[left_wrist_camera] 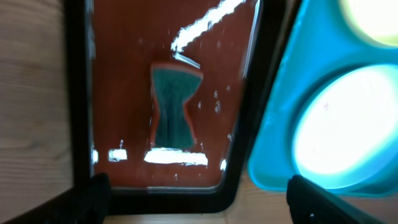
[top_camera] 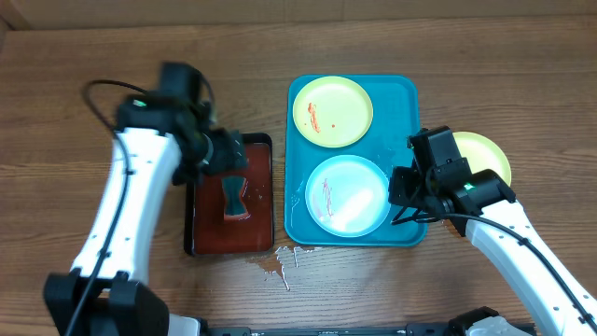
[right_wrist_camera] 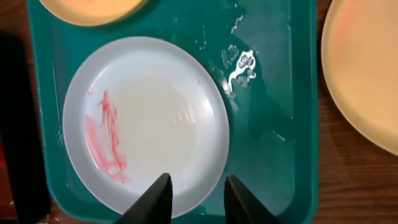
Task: Clean dirty plates on tray and stack at the side
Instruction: 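Grasp the sponge in the black tray with the left gripper and lift it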
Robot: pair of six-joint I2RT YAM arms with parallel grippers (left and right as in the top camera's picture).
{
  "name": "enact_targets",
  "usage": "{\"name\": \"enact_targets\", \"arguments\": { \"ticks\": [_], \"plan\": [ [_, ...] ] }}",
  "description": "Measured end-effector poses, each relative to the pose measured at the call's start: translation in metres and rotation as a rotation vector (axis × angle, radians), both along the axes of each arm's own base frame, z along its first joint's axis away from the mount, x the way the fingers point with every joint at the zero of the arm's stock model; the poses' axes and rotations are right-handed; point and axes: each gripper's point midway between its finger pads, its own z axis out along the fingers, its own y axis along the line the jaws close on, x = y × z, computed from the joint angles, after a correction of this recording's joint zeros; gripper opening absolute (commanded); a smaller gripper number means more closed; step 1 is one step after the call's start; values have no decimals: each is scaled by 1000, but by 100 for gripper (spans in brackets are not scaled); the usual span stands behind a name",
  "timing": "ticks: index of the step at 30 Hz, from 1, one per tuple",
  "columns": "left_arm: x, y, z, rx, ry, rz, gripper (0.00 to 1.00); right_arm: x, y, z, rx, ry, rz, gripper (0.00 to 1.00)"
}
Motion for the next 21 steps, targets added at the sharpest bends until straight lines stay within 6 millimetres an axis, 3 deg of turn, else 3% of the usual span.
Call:
{"name": "enact_targets", "arguments": {
  "ticks": [3, 6, 10, 13, 16, 21],
  "plan": [
    [-7, -7, -40, 22, 24, -25, 80, -2, 0, -1, -1, 10, 1, 30],
    [-19, -10, -76, 39, 74, -23, 49, -2, 0, -1, -1, 11, 1, 30],
    [-15, -8, -110, 55, 78, -1, 39, -1, 0, -1, 1, 6, 1, 30],
    [-13, -4, -129, 81, 98, 7, 6, -2, 0, -1, 2, 9, 1, 30],
    [-15, -1, -141, 103, 128, 9, 4, -5, -1, -2, -2, 21, 2, 30],
    [-16, 0, -141, 110, 140, 11, 4, -5, -5, -3, -23, 23, -13, 30]
  ]
}}
